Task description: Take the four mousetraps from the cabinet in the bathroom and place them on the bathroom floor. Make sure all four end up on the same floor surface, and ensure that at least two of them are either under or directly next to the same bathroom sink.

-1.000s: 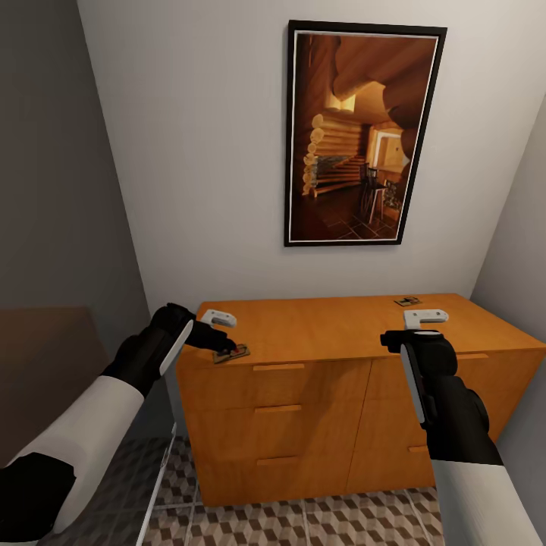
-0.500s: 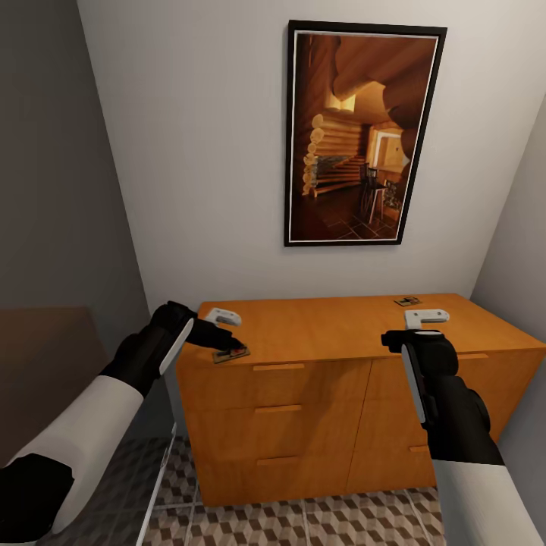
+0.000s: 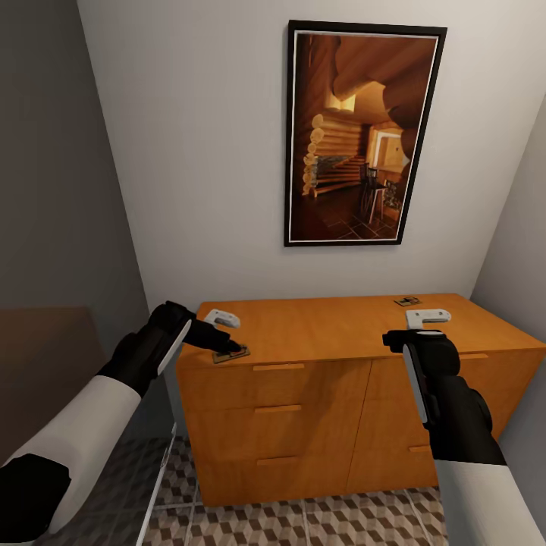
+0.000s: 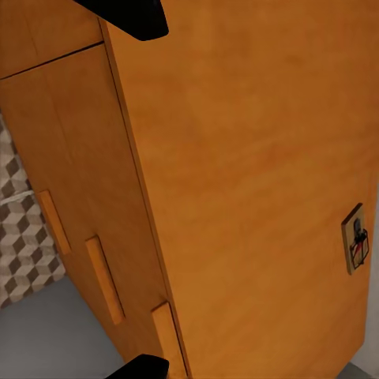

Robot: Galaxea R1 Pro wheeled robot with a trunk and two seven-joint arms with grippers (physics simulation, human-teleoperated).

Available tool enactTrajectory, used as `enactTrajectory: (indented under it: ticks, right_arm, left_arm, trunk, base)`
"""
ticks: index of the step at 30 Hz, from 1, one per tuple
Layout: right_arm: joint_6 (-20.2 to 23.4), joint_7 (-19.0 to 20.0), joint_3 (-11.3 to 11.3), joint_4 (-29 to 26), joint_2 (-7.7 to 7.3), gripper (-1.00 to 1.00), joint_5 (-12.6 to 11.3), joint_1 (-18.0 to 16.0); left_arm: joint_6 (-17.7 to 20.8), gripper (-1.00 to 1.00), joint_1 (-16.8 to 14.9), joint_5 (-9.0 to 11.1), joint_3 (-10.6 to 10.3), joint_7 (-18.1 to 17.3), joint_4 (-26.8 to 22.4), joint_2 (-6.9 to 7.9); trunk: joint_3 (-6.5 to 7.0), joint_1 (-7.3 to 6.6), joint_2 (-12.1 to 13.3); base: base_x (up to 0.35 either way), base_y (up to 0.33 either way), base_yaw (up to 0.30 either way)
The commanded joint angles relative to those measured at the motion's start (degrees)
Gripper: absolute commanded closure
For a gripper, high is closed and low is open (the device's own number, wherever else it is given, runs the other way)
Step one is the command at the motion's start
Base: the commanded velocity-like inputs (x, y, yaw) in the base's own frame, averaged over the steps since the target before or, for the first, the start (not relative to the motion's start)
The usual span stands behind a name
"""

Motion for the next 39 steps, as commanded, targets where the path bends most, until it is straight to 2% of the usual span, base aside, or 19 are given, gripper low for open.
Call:
enactTrajectory:
  ticks: [1,12,30,39]
  right_arm:
    - [0.3,-0.1,0.0,0.0,-0.02,-1.00,0.0,0.0]
    - [0.3,-0.1,0.0,0.0,-0.10,-1.00,0.0,0.0]
    - [0.3,-0.1,0.1,0.0,-0.08,-1.00,0.1,0.0]
    - [0.3,-0.1,0.1,0.0,-0.05,-1.00,0.0,0.0]
  left_arm:
    - [0.2,-1.00,-0.1,-0.1,-0.1,-0.2,-0.1,0.05]
    - [0.2,-1.00,-0.1,-1.6,-0.1,-0.6,0.0,-0.03]
    - [0.2,-1.00,-0.1,-1.9,0.0,-0.6,-0.2,0.18]
    - [0.2,-1.00,-0.1,-1.6,0.0,-0.6,-2.3,0.22]
  trunk:
    - [-0.07,0.00,0.0]
    - [-0.07,0.00,0.0]
    - [-0.07,0.00,0.0]
    - [-0.07,0.00,0.0]
  base:
    - [0.000,0.000,0.000]
    - [0.000,0.000,0.000]
    - [0.000,0.000,0.000]
    - [0.001,0.000,0.000]
